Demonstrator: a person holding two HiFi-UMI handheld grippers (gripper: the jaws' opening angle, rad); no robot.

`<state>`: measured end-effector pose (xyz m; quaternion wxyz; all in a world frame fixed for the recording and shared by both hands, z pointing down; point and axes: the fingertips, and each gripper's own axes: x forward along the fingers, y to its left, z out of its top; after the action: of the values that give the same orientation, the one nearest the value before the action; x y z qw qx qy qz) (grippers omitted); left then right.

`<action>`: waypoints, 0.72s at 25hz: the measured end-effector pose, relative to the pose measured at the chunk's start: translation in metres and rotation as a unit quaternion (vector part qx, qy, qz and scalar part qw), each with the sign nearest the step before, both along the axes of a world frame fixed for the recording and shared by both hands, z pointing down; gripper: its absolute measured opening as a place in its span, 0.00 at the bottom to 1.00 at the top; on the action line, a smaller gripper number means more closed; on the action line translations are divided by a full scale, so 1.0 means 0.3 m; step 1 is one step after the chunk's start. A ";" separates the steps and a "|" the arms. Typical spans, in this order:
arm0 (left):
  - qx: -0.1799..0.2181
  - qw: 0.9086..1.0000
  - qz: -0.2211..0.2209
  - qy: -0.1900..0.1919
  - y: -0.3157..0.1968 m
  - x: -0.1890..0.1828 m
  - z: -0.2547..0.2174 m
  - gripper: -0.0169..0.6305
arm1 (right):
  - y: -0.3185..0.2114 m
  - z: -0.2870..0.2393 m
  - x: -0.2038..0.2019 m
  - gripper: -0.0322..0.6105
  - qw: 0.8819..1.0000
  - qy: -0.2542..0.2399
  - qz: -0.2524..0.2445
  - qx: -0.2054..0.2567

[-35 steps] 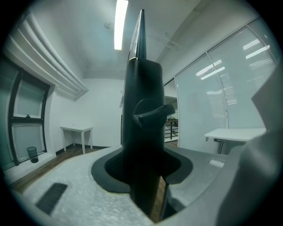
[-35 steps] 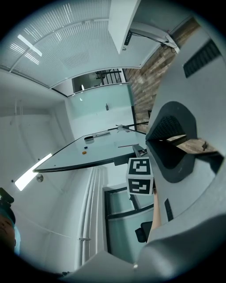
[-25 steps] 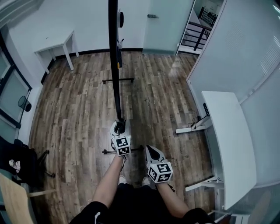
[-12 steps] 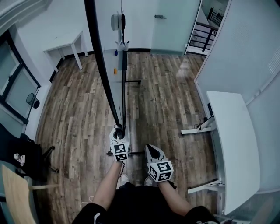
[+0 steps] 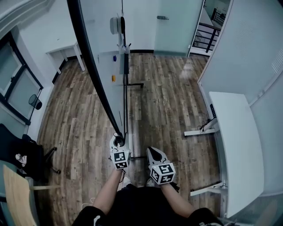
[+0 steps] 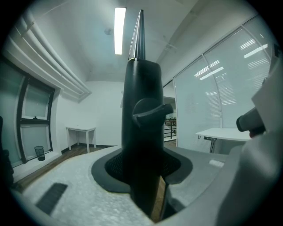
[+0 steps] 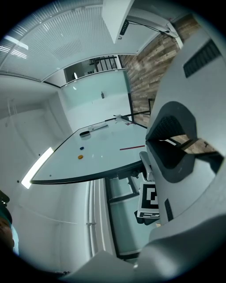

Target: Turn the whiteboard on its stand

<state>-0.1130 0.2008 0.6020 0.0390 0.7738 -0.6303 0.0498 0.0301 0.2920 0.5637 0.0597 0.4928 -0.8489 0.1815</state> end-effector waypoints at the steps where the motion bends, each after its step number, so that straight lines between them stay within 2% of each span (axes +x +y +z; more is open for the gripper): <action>1: 0.000 1.000 -0.001 0.000 0.011 0.002 0.003 0.29 | 0.005 0.003 0.003 0.07 1.000 0.000 -0.001 -0.001; 18: -0.003 1.000 0.006 0.007 0.051 0.016 -0.024 0.29 | -0.014 -0.012 0.008 0.07 1.000 -0.002 -0.012 -0.001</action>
<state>-0.1081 0.2161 0.5947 0.0455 0.7777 -0.6252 0.0471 0.0326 0.2878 0.5601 0.0604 0.4824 -0.8546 0.1825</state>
